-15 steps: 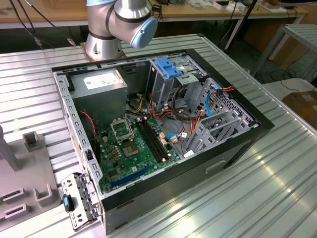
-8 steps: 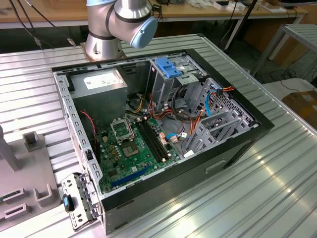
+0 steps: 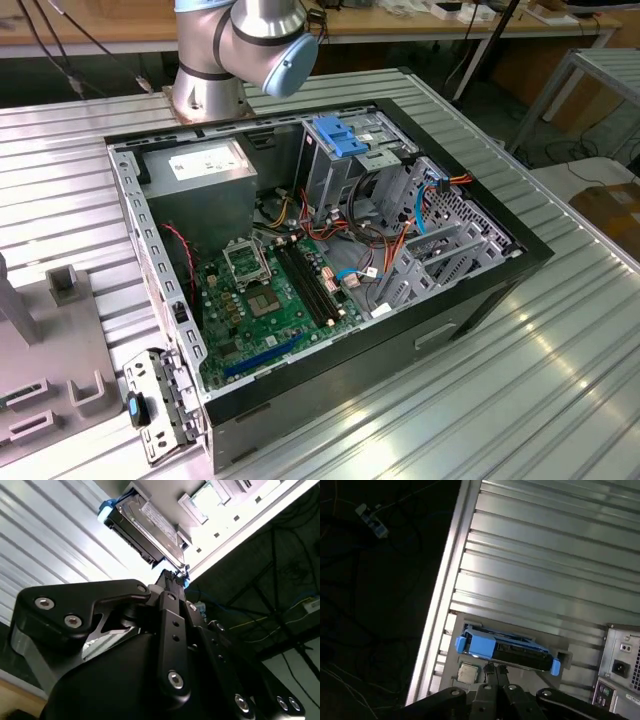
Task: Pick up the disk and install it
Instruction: 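Pick up the disk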
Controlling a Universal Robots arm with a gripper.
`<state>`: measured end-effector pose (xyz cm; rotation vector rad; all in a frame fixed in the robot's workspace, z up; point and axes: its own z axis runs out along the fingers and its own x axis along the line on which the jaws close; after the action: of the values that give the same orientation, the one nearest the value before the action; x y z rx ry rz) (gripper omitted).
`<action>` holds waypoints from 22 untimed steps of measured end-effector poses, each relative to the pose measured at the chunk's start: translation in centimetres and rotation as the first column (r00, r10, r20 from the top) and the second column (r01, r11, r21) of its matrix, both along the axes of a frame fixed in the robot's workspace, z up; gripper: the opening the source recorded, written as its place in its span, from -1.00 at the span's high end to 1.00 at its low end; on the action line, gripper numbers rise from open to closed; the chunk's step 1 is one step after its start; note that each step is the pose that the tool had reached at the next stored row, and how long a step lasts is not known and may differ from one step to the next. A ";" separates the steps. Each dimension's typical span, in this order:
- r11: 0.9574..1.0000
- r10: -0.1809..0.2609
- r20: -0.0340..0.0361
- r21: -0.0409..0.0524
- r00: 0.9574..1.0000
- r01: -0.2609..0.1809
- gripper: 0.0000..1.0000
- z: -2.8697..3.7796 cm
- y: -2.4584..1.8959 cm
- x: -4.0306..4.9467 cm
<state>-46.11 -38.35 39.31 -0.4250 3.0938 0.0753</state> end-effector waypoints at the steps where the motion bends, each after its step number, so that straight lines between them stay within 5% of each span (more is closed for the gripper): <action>1: 0.999 0.040 0.000 0.000 0.999 -0.040 0.79 0.00 0.00 0.00; 6: 0.979 0.204 0.000 -0.003 0.979 -0.204 0.79 -0.01 0.00 0.00; 10: 0.947 0.321 -0.002 -0.007 0.947 -0.321 0.79 -0.01 0.00 0.00; 13: 0.928 0.373 -0.003 -0.011 0.928 -0.373 0.79 -0.02 0.00 0.00; 14: 0.917 0.398 -0.004 -0.014 0.917 -0.398 0.79 -0.03 0.00 0.00; 22: 0.865 0.501 -0.009 -0.023 0.865 -0.501 0.79 -0.07 0.00 -0.05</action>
<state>-46.17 -38.36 39.24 -1.2212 2.8957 0.0427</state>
